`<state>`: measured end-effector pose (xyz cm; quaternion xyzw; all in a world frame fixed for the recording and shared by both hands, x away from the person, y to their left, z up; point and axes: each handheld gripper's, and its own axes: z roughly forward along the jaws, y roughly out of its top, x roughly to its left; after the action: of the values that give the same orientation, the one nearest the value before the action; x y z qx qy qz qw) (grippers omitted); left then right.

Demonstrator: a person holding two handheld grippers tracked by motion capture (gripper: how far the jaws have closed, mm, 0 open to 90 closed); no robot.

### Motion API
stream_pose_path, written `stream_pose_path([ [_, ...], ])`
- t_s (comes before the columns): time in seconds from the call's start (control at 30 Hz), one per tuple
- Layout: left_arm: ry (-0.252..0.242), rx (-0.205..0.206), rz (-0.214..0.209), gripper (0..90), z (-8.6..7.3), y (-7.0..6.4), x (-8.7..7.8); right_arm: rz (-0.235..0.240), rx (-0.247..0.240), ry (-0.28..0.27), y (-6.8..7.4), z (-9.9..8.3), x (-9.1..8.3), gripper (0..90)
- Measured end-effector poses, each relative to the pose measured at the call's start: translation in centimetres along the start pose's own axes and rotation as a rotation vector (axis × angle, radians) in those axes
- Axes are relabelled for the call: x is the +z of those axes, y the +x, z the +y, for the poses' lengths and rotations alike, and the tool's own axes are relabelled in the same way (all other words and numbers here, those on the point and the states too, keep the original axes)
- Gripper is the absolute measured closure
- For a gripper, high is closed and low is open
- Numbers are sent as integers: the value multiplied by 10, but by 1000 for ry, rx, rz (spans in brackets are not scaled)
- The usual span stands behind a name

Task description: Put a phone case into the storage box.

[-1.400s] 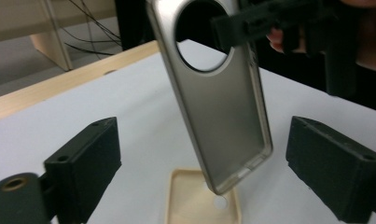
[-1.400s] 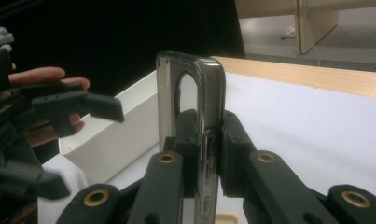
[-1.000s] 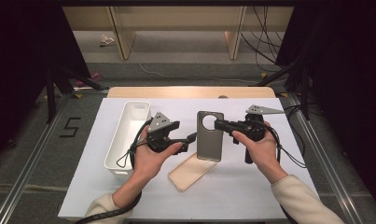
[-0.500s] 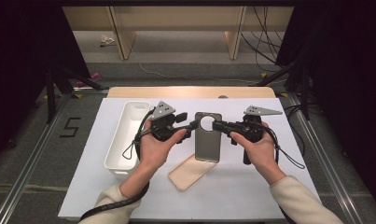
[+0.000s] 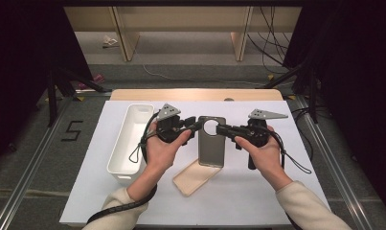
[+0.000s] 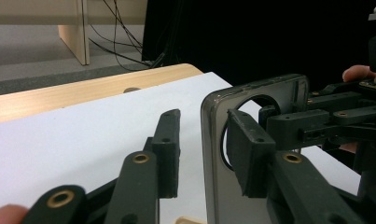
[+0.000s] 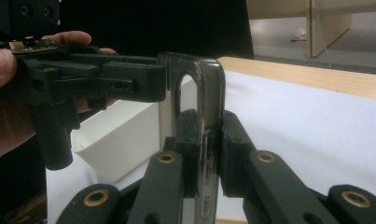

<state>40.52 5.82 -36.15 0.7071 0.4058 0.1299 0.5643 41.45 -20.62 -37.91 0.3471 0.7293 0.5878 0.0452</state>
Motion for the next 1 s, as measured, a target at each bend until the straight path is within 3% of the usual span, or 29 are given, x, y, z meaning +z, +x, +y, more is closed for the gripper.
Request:
stream_pose_path([
  [0.2,-1,1,-9,749,1,-2,0,5,-2,4,2,-1,2,809],
  [0.5,-10,-6,9,829,1,-3,-3,1,-5,3,2,-1,2,809],
  [0.87,-24,45,33,841,1,-6,-6,-1,-22,7,3,-2,4,801],
  [1.0,-28,70,44,842,2,-8,-7,-11,-41,3,5,-1,5,757],
])
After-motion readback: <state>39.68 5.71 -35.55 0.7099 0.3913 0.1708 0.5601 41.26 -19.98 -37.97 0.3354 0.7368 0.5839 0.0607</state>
